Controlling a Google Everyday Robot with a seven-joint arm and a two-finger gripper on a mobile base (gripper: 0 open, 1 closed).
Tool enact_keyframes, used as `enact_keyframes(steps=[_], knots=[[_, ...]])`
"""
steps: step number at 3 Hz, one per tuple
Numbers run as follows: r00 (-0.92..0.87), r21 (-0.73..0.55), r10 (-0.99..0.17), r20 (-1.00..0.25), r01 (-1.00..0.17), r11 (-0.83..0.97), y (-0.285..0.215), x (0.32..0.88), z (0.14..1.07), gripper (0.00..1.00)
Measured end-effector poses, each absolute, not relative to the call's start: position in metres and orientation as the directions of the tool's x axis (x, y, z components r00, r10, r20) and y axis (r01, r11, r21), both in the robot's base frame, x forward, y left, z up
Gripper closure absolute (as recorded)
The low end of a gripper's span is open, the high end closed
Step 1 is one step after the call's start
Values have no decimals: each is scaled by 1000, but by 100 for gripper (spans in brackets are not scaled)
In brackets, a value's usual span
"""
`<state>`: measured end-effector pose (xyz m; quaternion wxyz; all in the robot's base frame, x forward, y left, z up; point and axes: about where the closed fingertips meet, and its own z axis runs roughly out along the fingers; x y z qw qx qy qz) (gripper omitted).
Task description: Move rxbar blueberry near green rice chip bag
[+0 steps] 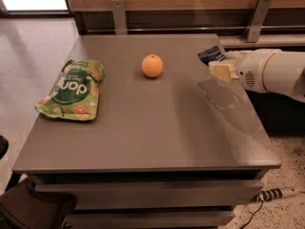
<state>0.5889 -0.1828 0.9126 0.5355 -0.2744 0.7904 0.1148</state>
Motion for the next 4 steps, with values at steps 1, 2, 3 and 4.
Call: enact_keyframes(steps=[1, 2, 3, 4], knots=[[-261, -109, -348, -900, -640, 760, -156, 567, 926, 100], [-235, -117, -389, -891, -709, 696, -122, 537, 931, 100], [-211, -93, -404, -890, -784, 614, -72, 500, 911, 100], [-187, -67, -393, -900, -833, 549, -34, 477, 894, 100]])
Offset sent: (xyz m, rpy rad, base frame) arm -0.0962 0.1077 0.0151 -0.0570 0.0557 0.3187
